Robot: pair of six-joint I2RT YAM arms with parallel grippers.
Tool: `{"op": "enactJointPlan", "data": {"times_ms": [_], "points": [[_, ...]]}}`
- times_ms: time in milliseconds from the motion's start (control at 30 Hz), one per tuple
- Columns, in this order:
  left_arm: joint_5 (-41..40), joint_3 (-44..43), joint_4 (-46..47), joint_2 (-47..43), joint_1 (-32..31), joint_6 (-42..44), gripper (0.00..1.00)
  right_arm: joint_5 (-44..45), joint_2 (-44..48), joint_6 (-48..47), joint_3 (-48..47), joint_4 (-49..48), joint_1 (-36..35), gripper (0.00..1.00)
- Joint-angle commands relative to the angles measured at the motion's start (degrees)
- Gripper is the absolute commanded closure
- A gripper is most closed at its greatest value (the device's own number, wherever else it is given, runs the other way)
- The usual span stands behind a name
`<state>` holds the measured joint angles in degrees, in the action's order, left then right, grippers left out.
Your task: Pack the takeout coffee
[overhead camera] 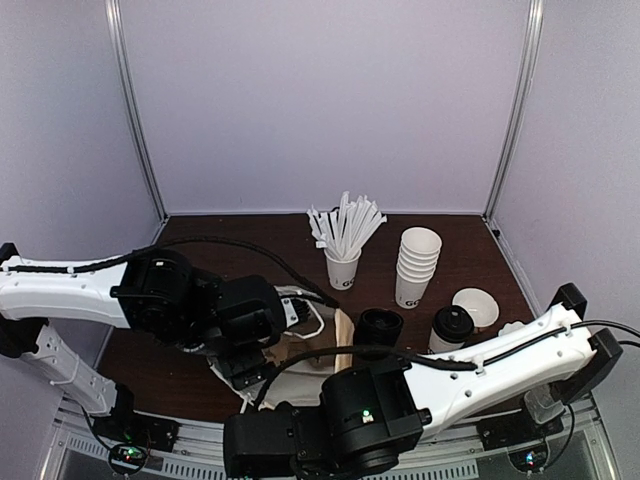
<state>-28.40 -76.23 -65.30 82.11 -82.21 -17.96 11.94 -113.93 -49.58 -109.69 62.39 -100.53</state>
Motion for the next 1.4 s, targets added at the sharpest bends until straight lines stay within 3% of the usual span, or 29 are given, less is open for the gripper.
{"op": "enactJointPlan", "data": {"times_ms": [0,167,333,500,867,1033,1167,1367], "points": [[8.22,3.74,5.73,-2.22,4.52,-1.77,0.04,-0.81,-0.95,0.04,-2.0,1.18,-1.0,1.0],[11.31,3.19,3.96,0.35,5.6,-2.93,0.13,-0.78,-1.11,0.18,-2.02,1.29,-1.08,1.0],[14.99,1.33,4.17,-0.75,5.93,-2.84,0.38,-0.81,-1.15,0.22,-1.98,1.16,-1.13,1.0],[15.38,-0.38,1.95,-4.49,5.93,-1.16,0.53,-0.27,-1.03,0.24,-1.93,1.35,-0.91,1.0],[21.74,-8.64,-3.14,-18.96,5.89,1.82,0.62,-1.3,-0.84,0.18,-2.9,2.58,0.52,1.0],[25.02,-10.41,-5.23,-20.2,5.98,1.2,0.57,-1.39,-2.04,-0.13,-4.47,2.36,0.86,1.0],[24.85,-6.09,-4.75,-17.72,5.94,1.76,0.56,-1.83,-3.75,-0.39,-6.21,1.75,0.92,1.0],[10.45,1.18,-4.4,-11.82,4.53,0.32,0.38,-3.24,-4.97,0.09,-7.02,1.33,1.08,1.0]]}}
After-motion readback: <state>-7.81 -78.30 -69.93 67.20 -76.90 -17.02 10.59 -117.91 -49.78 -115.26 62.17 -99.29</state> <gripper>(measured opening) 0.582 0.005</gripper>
